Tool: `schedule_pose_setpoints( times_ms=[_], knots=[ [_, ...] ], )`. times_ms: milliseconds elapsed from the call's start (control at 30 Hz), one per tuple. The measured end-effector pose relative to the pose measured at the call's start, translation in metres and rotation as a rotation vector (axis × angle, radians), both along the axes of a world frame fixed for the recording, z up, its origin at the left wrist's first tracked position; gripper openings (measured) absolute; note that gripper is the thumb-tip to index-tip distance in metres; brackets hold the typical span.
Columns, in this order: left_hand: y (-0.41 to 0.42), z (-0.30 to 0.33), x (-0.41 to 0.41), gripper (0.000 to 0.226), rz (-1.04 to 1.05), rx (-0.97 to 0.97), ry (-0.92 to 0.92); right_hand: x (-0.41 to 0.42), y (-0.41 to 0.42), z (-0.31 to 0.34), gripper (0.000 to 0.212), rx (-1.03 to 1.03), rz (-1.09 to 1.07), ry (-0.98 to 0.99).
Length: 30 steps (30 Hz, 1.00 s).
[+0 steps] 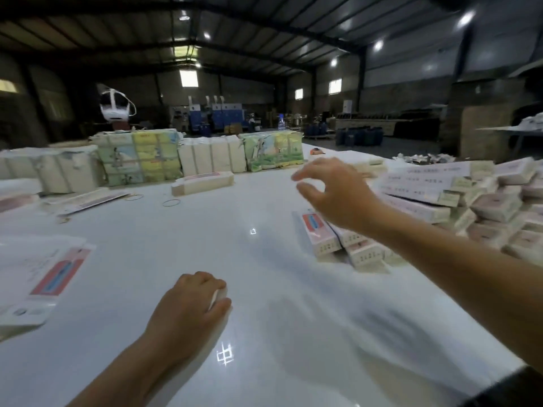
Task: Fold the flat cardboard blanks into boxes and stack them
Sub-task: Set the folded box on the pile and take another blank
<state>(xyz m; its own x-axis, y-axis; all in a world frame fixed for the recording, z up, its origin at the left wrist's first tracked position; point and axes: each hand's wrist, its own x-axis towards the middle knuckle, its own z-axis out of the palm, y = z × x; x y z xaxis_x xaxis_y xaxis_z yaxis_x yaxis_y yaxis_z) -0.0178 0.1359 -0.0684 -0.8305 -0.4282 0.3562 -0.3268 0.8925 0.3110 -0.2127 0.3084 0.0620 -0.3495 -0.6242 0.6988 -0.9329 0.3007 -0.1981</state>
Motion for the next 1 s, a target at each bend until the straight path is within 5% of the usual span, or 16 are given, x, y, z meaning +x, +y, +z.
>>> schedule_pose_setpoints(
  times_ms=[233, 467, 600, 700, 833, 1000],
  knots=[
    [-0.001, -0.001, 0.001, 0.034, 0.025, -0.007, 0.006, 0.064, -0.058, -0.119, 0.033, 0.490, 0.057, -0.067],
    [-0.043, 0.032, 0.012, 0.038, 0.165, 0.235, 0.018, 0.057, -0.059, -0.133, 0.033, 0.420, 0.069, -0.063],
    [-0.129, 0.069, 0.059, 0.056, 0.687, 0.083, -0.116, 0.055, -0.060, -0.134, 0.034, 0.401, 0.083, -0.071],
    [-0.176, 0.064, 0.101, 0.094, 1.002, 0.117, -0.302, 0.055, -0.060, -0.135, 0.032, 0.397, 0.085, -0.083],
    [-0.206, 0.046, 0.125, 0.114, 1.058, 0.134, -0.418, 0.057, -0.060, -0.135, 0.030, 0.396, 0.080, -0.104],
    [-0.230, 0.056, 0.135, 0.088, 1.003, 0.317, -0.225, 0.061, -0.058, -0.130, 0.028, 0.399, 0.075, -0.137]
  ],
)
